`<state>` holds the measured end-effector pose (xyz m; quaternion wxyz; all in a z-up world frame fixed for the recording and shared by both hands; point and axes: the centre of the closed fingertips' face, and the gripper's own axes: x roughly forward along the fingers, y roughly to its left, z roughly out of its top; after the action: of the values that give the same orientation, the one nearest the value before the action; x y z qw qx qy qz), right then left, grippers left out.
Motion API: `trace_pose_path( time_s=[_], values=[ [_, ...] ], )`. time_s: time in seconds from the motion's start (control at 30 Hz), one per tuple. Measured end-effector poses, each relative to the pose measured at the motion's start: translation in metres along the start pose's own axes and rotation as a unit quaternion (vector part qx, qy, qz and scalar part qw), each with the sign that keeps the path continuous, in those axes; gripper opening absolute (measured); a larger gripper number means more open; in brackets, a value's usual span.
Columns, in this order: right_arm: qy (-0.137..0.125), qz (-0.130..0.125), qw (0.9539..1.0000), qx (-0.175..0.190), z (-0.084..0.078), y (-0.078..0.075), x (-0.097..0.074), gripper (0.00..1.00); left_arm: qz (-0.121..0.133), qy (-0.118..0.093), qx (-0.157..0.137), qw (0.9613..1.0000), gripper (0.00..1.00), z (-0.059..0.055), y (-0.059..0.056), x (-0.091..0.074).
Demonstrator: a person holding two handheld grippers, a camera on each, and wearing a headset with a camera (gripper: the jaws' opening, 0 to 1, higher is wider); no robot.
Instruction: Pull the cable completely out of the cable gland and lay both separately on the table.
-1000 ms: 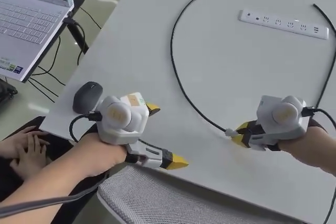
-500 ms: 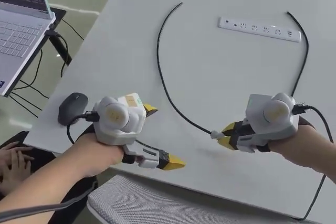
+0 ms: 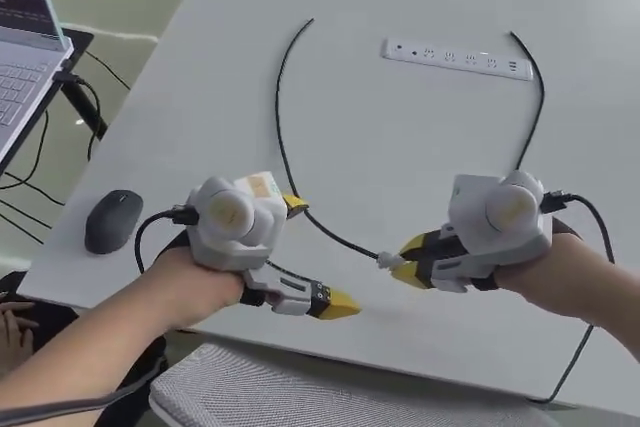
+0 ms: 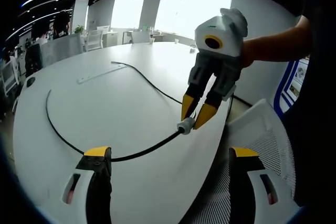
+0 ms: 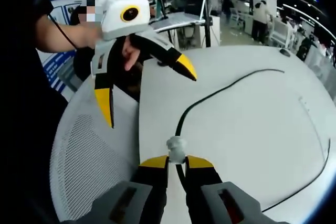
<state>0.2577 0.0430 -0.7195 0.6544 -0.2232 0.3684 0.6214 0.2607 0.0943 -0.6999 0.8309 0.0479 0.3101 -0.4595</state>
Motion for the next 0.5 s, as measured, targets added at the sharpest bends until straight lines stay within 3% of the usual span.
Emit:
trace_pose_path(
  time_s=[0.27,0.37,0.4,0.5],
  values=[
    [-0.011,0.006,0.9999,-0.004,0.003,0.013,-0.011,0.06,-0.035,0.003,0.028,0.9990,0.86,0.005,-0.018,0.013],
    [-0.012,0.004,0.9998,-0.014,0.003,0.016,-0.015,0.06,-0.050,-0.005,0.032,0.9982,0.82,0.010,-0.024,0.017],
    [-0.012,0.005,0.9998,-0.016,0.003,0.017,-0.016,0.06,-0.059,-0.016,0.046,0.9971,0.79,0.014,-0.028,0.019],
    [-0.014,0.002,0.9995,-0.027,0.003,0.020,-0.019,0.06,-0.065,-0.016,0.045,0.9967,0.76,0.017,-0.032,0.022]
  ],
)
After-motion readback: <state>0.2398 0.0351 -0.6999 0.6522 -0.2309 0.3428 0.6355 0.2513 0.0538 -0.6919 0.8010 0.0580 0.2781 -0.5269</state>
